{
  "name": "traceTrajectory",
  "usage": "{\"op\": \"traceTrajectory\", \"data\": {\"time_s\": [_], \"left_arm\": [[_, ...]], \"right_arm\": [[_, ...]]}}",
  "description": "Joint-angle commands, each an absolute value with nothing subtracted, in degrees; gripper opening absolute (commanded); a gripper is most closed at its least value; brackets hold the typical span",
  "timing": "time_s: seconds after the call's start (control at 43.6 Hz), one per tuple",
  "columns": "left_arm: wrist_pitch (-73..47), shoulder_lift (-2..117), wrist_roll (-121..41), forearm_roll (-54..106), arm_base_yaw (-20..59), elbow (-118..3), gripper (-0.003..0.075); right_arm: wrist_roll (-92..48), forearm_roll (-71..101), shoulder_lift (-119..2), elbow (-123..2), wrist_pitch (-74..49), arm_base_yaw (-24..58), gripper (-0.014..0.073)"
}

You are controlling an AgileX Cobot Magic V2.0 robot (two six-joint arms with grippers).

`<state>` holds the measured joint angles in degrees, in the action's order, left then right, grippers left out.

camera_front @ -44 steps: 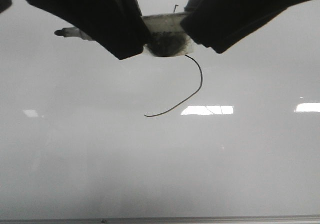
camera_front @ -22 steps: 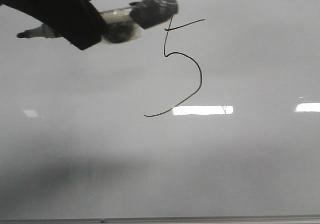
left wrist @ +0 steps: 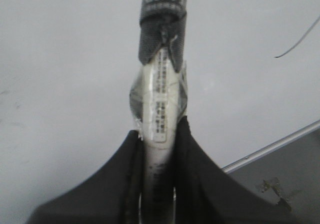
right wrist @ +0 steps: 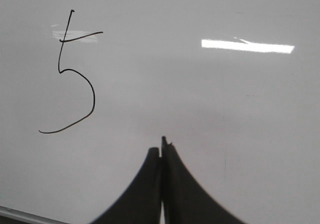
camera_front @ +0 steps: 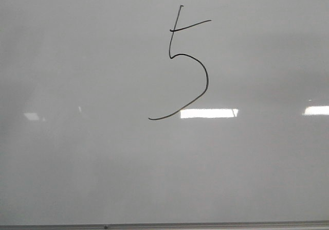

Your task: Write number 5 on whiteboard

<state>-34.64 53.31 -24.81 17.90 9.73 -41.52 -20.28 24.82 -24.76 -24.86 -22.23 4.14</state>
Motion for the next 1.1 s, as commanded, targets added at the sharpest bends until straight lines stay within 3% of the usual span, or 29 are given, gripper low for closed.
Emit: {"op": "traceTrajectory", "data": {"time_s": [0.0, 0.321, 1.078], "left_arm": [[-30.0, 50.2, -24.3, 20.0, 5.6, -39.8, -0.002], [-14.9, 47.0, -24.2, 28.3, -2.3, -31.7, -0.002], [5.2, 70.3, -24.6, 35.1, -4.3, -31.9, -0.002]], "right_arm": [[-20.4, 25.5, -24.0, -26.2, -17.3, 3.7, -0.0069], [-20.4, 25.5, -24.0, -26.2, -17.3, 3.7, -0.0069], [-20.4, 25.5, -24.0, -26.2, -17.3, 3.7, -0.0069]]}}
